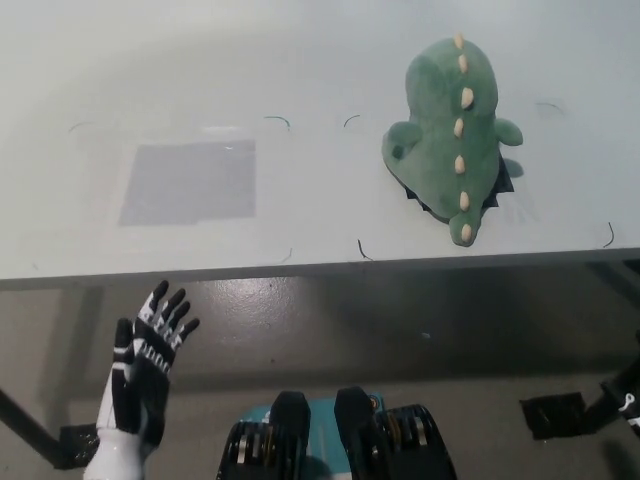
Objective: Use both hands to pick up a dinasour on the right side and move it to the left side
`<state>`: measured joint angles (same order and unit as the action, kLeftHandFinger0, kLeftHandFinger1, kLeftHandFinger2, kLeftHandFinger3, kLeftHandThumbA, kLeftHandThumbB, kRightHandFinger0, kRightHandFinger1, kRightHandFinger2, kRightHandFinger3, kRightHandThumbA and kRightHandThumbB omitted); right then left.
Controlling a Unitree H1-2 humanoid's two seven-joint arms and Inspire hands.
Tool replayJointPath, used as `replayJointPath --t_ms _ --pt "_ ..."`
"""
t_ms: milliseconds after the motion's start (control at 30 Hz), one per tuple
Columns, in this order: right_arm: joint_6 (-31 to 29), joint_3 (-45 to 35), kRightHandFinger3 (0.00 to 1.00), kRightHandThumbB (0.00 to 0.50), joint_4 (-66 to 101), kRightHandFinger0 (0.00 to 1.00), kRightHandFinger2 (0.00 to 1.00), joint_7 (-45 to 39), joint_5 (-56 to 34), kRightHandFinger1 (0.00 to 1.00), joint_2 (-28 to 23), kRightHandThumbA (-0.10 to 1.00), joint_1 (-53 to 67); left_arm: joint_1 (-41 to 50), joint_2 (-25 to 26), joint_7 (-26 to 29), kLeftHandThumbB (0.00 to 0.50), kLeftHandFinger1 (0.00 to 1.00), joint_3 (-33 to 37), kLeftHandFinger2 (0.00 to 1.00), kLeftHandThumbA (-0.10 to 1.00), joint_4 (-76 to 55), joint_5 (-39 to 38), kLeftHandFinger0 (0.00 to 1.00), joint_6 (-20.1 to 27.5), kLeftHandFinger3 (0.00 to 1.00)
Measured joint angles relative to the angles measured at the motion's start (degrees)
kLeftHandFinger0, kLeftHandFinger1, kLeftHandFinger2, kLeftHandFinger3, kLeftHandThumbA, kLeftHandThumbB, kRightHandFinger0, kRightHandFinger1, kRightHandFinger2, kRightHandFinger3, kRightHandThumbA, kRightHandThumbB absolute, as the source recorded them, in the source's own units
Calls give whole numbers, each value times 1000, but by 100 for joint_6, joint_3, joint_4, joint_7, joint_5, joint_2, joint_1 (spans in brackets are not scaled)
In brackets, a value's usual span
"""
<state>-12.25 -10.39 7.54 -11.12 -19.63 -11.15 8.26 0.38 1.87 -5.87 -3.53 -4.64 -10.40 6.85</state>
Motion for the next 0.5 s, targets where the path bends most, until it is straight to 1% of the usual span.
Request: replayJointPath --t_ms 33,67,100,133,167,200,233,267,300,333,400,467,500 --pt "0 0 1000 165 42 1000 1000 -1 -1 1000 -12 1000 -3 -64 -2 0 365 1000 14 1000 1000 -52 7 1000 -2 1000" --pt "-1 -9 1000 170 77 1000 1000 -2 -5 1000 -29 1000 -19 -133 -13 2 363 1000 38 1000 1000 -110 18 1000 -22 1000" --pt "-1 -24 1000 171 110 1000 1000 0 -8 1000 -43 1000 -42 -206 -32 3 373 1000 56 1000 1000 -163 21 1000 -37 1000" --pt "-1 -48 1000 164 150 1000 1000 3 -8 1000 -56 1000 -93 -310 -55 6 371 1000 68 1000 1000 -206 25 1000 -56 1000" --pt "-1 -63 1000 159 201 1000 1000 4 -7 1000 -72 1000 -152 -428 -87 10 357 1000 79 1000 1000 -235 31 1000 -85 1000" --pt "-1 -66 1000 158 248 1000 1000 5 -6 1000 -81 1000 -194 -520 -118 17 354 1000 84 1000 1000 -254 32 1000 -114 1000" --pt "-1 -71 1000 166 311 1000 1000 6 -6 1000 -98 1000 -279 -647 -165 29 337 1000 89 1000 1000 -277 32 1000 -139 1000" --pt "0 -72 1000 169 331 1000 1000 7 -6 1000 -104 1000 -318 -701 -185 36 332 1000 90 1000 1000 -293 32 1000 -149 1000" --pt "0 -76 1000 184 374 1000 1000 10 -7 1000 -117 1000 -407 -832 -234 44 354 1000 95 1000 1000 -331 32 1000 -165 1000" --pt "6 -81 1000 183 408 1000 1000 16 -5 1000 -126 1000 -466 -913 -261 49 363 1000 105 1000 1000 -336 37 1000 -183 1000" --pt "14 -94 1000 187 461 1000 1000 33 -3 1000 -150 1000 -600 -1132 -320 71 361 1000 120 1000 1000 -331 60 1000 -252 1000" --pt "33 -106 1000 212 522 1000 1000 54 4 1000 -174 1000 -764 -1428 -345 93 348 1000 133 1000 1000 -331 79 1000 -306 1000" --pt "38 -109 1000 217 536 1000 1000 61 5 1000 -177 1000 -804 -1521 -349 101 329 1000 138 1000 1000 -328 84 1000 -322 1000"
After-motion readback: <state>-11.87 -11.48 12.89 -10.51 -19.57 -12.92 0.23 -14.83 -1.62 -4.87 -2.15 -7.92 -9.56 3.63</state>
